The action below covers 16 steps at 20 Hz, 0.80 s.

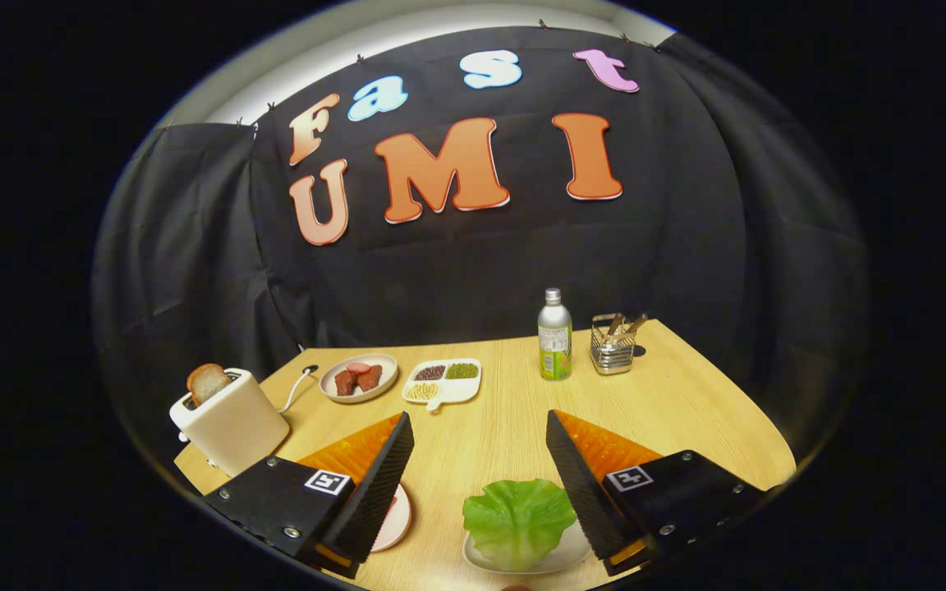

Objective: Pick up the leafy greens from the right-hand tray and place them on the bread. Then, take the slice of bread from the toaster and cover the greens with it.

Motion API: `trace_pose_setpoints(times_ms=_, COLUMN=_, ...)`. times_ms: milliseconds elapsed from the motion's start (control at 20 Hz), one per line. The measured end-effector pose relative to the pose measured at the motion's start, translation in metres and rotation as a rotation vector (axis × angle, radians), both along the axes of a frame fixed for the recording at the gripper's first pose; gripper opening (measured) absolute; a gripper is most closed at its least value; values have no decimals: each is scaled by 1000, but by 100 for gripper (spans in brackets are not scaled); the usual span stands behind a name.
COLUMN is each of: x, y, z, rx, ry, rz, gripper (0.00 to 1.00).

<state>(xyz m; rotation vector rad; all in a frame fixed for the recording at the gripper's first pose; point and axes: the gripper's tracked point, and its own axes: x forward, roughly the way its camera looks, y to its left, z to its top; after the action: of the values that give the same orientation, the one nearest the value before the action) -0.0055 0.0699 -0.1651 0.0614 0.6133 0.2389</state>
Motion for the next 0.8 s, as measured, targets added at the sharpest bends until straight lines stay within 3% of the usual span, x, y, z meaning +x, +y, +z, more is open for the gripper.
trace_pose_setpoints(times_ms=450, x=-27, y=1, z=-60, rx=-109, ry=203, rz=74, gripper=97)
trace_pose_setpoints(times_ms=800, x=-47, y=-15, z=-110, rx=-162, ry=373, rz=57, gripper=97)
